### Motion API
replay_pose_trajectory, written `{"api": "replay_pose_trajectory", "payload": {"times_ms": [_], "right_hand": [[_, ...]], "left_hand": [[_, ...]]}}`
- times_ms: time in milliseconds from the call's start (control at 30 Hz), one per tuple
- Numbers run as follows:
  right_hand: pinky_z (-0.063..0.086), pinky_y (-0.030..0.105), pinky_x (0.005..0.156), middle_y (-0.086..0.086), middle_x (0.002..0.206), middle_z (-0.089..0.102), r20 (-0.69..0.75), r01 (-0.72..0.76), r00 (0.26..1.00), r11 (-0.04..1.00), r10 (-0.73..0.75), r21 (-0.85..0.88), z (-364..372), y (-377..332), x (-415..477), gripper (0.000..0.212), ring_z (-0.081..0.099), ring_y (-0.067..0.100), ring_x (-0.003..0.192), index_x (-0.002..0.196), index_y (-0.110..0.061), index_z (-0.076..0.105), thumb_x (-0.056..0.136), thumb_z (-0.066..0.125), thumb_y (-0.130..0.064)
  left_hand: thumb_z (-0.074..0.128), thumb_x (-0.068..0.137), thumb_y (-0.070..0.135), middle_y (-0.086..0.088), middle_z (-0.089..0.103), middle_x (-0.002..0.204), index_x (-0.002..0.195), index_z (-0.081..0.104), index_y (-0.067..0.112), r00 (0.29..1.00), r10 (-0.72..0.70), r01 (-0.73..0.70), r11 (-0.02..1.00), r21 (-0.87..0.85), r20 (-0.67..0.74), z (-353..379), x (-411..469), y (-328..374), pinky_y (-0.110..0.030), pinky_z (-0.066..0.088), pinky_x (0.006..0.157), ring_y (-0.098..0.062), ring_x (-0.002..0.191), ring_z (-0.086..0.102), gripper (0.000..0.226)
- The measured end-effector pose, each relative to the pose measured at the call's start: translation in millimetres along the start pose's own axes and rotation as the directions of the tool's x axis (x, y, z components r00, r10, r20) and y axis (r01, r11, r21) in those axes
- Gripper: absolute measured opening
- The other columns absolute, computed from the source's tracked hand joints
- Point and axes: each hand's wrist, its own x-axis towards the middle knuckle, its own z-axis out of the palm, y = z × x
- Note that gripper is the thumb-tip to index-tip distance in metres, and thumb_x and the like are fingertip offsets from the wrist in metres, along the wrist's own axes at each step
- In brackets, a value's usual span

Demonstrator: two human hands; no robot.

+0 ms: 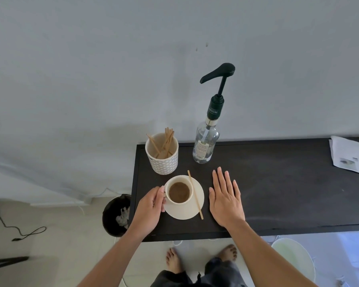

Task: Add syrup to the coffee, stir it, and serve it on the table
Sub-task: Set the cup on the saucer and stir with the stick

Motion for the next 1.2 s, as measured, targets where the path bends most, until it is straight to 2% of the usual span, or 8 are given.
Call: {"api": "replay_pose_trajectory", "payload": {"times_ms": [300, 433, 567, 667, 800, 867, 1000, 1200], "right_hand": [[0.002, 0.048, 0.143, -0.007, 0.187, -0.018, 0.023, -0.021, 1.000, 1.000, 0.021, -0.009, -3.2, 0.7, -1.8, 0.068, -0.016, 0.017, 0.174, 0.180, -0.026, -0.010, 0.119, 0.010, -0.049], [-0.004, 0.045, 0.141, -0.007, 0.188, -0.019, 0.055, -0.017, 0.998, 1.000, 0.017, 0.012, -10.3, 0.7, -1.8, 0.068, -0.018, 0.017, 0.173, 0.180, -0.026, -0.011, 0.120, 0.012, -0.049], [-0.005, 0.046, 0.142, -0.010, 0.187, -0.022, 0.113, -0.017, 0.994, 0.997, 0.009, 0.072, -18.2, 3.8, -1.7, 0.068, -0.020, 0.016, 0.172, 0.179, -0.029, -0.012, 0.120, 0.015, -0.049], [-0.003, 0.051, 0.142, -0.013, 0.185, -0.023, 0.184, -0.032, 0.983, 0.985, -0.001, 0.172, -24.0, 5.3, 2.2, 0.070, -0.023, 0.015, 0.171, 0.180, -0.031, -0.008, 0.121, 0.026, -0.048], [-0.007, 0.049, 0.141, -0.012, 0.188, -0.008, 0.222, -0.132, 0.974, 0.914, 0.047, 0.384, -38.6, -2.2, 2.5, 0.073, -0.014, 0.017, 0.174, 0.181, -0.029, 0.015, 0.118, 0.048, -0.046], [0.007, 0.045, 0.141, -0.010, 0.188, 0.014, 0.188, -0.186, 0.977, 0.846, 0.103, 0.499, -43.3, -8.7, -8.7, 0.070, 0.004, 0.017, 0.175, 0.176, -0.026, 0.034, 0.114, 0.058, -0.048], [0.048, 0.044, 0.120, -0.018, 0.137, 0.062, 0.099, -0.225, 0.974, 0.838, 0.203, 0.498, -40.7, -23.7, -42.1, 0.056, 0.048, 0.010, 0.134, 0.146, -0.033, 0.060, 0.100, 0.072, -0.064], [0.059, 0.045, 0.099, -0.021, 0.095, 0.069, 0.153, -0.248, 0.968, 0.868, 0.200, 0.431, -31.5, -37.3, -66.8, 0.045, 0.066, 0.005, 0.096, 0.125, -0.036, 0.055, 0.098, 0.073, -0.067]], "left_hand": [[0.045, 0.120, 0.045, 0.016, 0.071, 0.083, 0.107, 0.060, 0.031, 0.999, 0.053, -0.054, 0.996, 0.074, 0.011, -1.2, 5.6, -4.0, -0.032, 0.058, 0.078, -0.008, 0.078, 0.068, 0.024], [0.038, 0.118, 0.051, 0.012, 0.073, 0.113, 0.127, 0.057, 0.029, 0.993, 0.060, -0.049, 0.994, 0.098, -0.105, -0.1, 6.8, -8.6, -0.035, 0.059, 0.095, -0.008, 0.107, 0.071, 0.030], [0.028, 0.118, 0.047, 0.000, 0.065, 0.145, 0.146, 0.062, 0.023, 0.939, 0.211, -0.099, 0.922, 0.374, -0.272, -1.6, 8.3, -29.3, -0.051, 0.060, 0.109, -0.023, 0.132, 0.061, 0.050], [0.030, 0.121, 0.041, 0.000, 0.039, 0.181, 0.169, 0.048, 0.025, 0.956, 0.252, -0.132, 0.827, 0.547, -0.150, -2.4, 13.7, -44.1, -0.053, 0.041, 0.134, -0.026, 0.172, 0.031, 0.053], [0.019, 0.120, 0.044, -0.002, 0.003, 0.192, 0.182, 0.016, 0.025, 0.963, 0.269, -0.183, 0.663, 0.726, -0.002, 6.0, 15.7, -67.0, -0.054, 0.022, 0.142, -0.028, 0.178, 0.003, 0.065], [0.017, 0.120, 0.045, -0.003, -0.001, 0.192, 0.183, 0.011, 0.023, 0.961, 0.278, -0.172, 0.636, 0.753, -0.014, 10.2, 14.3, -69.7, -0.053, 0.021, 0.143, -0.029, 0.178, 0.001, 0.066], [0.016, 0.120, 0.044, -0.002, -0.002, 0.192, 0.183, 0.009, 0.023, 0.951, 0.307, -0.162, 0.618, 0.769, -0.047, 14.4, 14.6, -71.2, -0.053, 0.021, 0.143, -0.028, 0.178, 0.000, 0.066], [0.019, 0.121, 0.043, -0.003, 0.001, 0.192, 0.182, 0.012, 0.023, 0.948, 0.315, -0.159, 0.613, 0.774, -0.054, 14.5, 12.8, -69.7, -0.053, 0.023, 0.142, -0.027, 0.178, 0.002, 0.065]]}}
